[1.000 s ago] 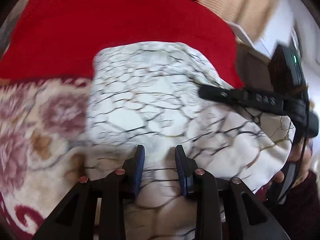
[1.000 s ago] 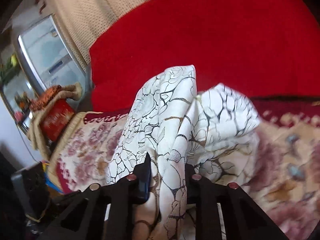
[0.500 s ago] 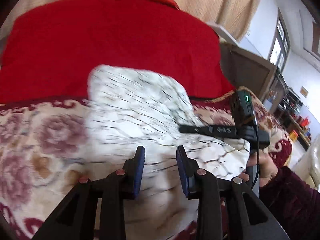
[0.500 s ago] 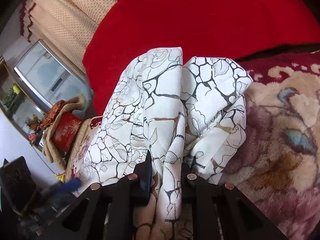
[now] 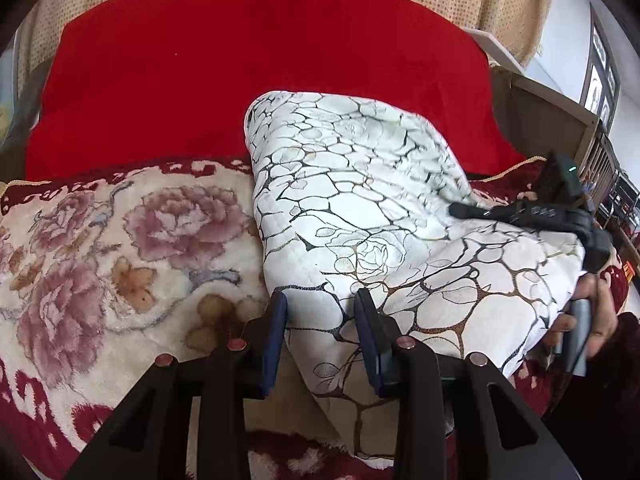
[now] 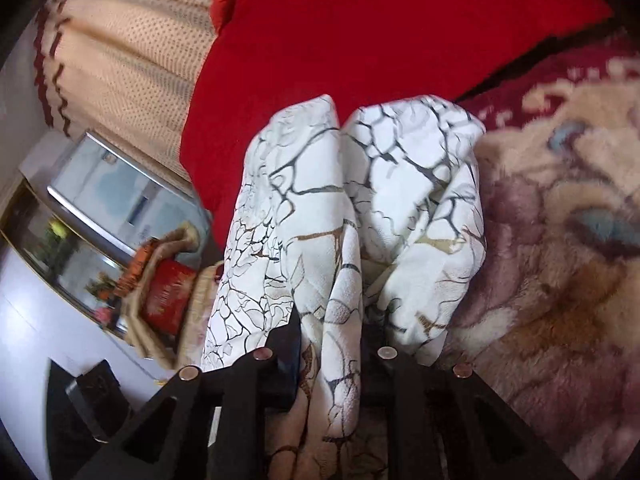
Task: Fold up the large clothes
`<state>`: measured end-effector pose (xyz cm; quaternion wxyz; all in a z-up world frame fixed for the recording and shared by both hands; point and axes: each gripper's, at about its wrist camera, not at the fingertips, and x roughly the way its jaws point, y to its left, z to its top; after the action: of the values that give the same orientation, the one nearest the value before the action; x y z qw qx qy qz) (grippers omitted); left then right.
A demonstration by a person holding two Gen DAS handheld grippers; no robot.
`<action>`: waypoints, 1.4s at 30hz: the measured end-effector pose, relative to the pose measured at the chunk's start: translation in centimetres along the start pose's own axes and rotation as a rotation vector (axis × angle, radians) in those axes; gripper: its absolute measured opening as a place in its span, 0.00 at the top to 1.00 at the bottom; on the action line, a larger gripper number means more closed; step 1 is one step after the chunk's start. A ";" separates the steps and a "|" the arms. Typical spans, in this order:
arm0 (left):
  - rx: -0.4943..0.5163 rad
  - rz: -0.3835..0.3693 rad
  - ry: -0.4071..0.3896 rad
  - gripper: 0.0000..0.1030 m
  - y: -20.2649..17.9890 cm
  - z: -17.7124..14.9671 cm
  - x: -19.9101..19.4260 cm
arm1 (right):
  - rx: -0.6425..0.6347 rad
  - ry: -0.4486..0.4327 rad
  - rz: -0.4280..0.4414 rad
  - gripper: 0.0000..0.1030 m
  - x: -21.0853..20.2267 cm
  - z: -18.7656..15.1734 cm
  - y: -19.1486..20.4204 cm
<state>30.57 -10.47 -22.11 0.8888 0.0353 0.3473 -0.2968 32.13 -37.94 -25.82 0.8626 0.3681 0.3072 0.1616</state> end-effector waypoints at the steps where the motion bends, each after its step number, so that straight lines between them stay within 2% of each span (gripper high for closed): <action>1: -0.004 0.000 0.000 0.66 0.1 -0.1 0.0 | -0.016 -0.010 -0.020 0.74 -0.4 -0.1 0.7; 4: -0.022 -0.010 0.004 0.66 0.4 -0.1 0.2 | -0.010 -0.027 -0.081 0.65 -2.3 -0.5 2.5; 5: -0.032 -0.013 0.006 0.66 0.6 -0.1 0.3 | -0.011 -0.033 -0.101 0.53 -3.1 -0.5 3.1; 6: -0.032 -0.011 0.006 0.66 0.5 -0.1 0.3 | -0.021 -0.045 -0.129 0.34 -3.8 -0.7 3.8; 7: -0.027 -0.006 0.005 0.66 0.4 0.0 0.2 | -0.047 -0.075 -0.192 0.32 -4.9 -0.9 4.7; 8: -0.023 -0.002 0.003 0.66 0.3 -0.1 0.1 | -0.089 -0.115 -0.234 0.32 -6.1 -1.1 5.6; 11: -0.024 0.005 0.001 0.66 0.1 -0.1 0.1 | -0.204 -0.225 -0.210 0.35 -9.1 -2.3 8.8; 13: -0.028 0.007 0.000 0.66 0.0 -0.1 -0.1 | -0.279 -0.252 -0.186 0.50 -9.9 -3.0 10.9; 14: -0.029 0.010 -0.001 0.66 0.0 -0.1 -0.1 | -0.316 -0.249 -0.178 0.64 -9.8 -3.4 11.9; 17: -0.020 0.021 -0.007 0.66 -0.3 -0.3 -0.4 | -0.362 -0.189 -0.195 0.66 -7.9 -4.2 13.1; 20: -0.009 0.013 -0.015 0.66 -0.6 -0.4 -0.5 | -0.304 -0.050 -0.323 0.70 -4.1 -5.4 9.3; 23: 0.025 0.034 -0.027 0.66 -1.1 -0.3 -0.7 | -0.238 -0.082 -0.250 0.70 -4.1 -6.3 6.0; 26: -0.020 0.010 -0.024 0.64 -0.4 0.4 -1.0 | -0.264 -0.078 -0.277 0.70 -4.2 -6.2 6.7; 28: -0.063 -0.014 -0.051 0.63 0.0 0.9 -1.7 | -0.277 -0.080 -0.277 0.70 -4.2 -6.4 7.0; 29: -0.074 -0.011 -0.078 0.61 0.1 1.0 -2.1 | -0.273 -0.080 -0.266 0.70 -4.2 -6.3 7.2; 30: -0.073 0.001 -0.096 0.53 0.0 1.1 -2.2 | -0.263 -0.078 -0.246 0.70 -4.5 -6.2 7.1; 31: -0.055 0.032 -0.096 0.45 -0.4 1.2 -1.9 | -0.256 -0.074 -0.231 0.70 -4.6 -6.0 7.2; 34: -0.039 0.080 -0.043 0.44 -1.1 1.2 -0.2 | -0.260 -0.049 -0.188 0.68 -5.5 -4.4 8.1; 39: -0.093 0.043 -0.028 0.44 -0.8 1.8 0.3 | -0.268 -0.094 -0.133 0.68 -7.2 0.3 10.0; 42: -0.081 0.051 -0.029 0.44 -1.1 2.0 0.5 | -0.299 -0.064 -0.158 0.68 -5.8 3.8 11.1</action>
<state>31.40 -12.19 -20.77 0.9019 0.0040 0.3449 -0.2602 29.64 -35.41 -13.20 0.9271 0.2151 0.2800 0.1254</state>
